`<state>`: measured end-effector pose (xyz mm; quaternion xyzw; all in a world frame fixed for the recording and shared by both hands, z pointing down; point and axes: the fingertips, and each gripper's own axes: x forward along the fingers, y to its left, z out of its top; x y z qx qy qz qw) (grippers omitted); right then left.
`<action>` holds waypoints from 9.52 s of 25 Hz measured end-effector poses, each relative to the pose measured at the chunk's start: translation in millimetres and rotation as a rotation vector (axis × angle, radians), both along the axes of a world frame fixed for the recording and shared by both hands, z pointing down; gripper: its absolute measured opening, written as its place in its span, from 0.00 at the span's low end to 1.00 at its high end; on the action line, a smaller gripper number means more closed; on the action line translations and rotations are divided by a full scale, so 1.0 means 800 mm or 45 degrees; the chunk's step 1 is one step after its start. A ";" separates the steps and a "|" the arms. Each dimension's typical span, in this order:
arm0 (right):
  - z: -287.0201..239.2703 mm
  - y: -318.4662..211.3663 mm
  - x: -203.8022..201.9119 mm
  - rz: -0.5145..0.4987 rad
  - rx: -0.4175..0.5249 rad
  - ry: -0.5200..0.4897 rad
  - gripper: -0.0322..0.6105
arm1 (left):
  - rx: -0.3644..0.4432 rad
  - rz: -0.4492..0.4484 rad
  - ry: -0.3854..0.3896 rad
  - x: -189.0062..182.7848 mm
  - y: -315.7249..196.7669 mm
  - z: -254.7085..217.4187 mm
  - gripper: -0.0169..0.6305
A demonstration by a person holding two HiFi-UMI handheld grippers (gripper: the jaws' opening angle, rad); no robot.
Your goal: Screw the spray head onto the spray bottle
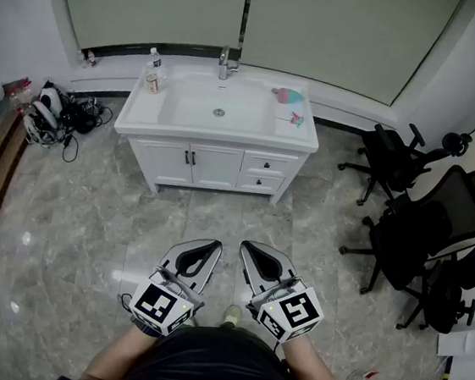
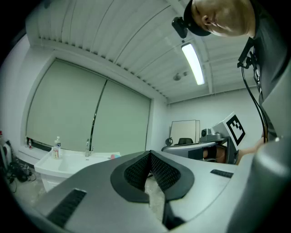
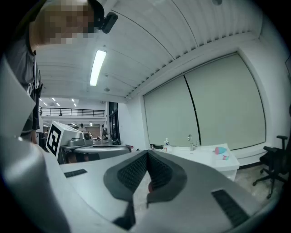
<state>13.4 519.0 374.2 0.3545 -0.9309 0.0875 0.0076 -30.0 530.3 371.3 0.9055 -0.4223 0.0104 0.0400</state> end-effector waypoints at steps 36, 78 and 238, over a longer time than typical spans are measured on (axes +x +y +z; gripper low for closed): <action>0.029 -0.112 0.158 0.056 -0.041 0.016 0.05 | -0.100 0.077 -0.010 0.144 -0.143 0.032 0.03; 0.261 -1.025 0.297 0.372 -0.579 0.099 0.05 | -0.578 0.409 -0.838 0.240 -1.243 0.392 0.32; -0.127 -1.067 0.082 -0.718 -0.149 0.978 0.25 | 0.300 0.582 -0.426 0.159 -1.106 0.027 0.68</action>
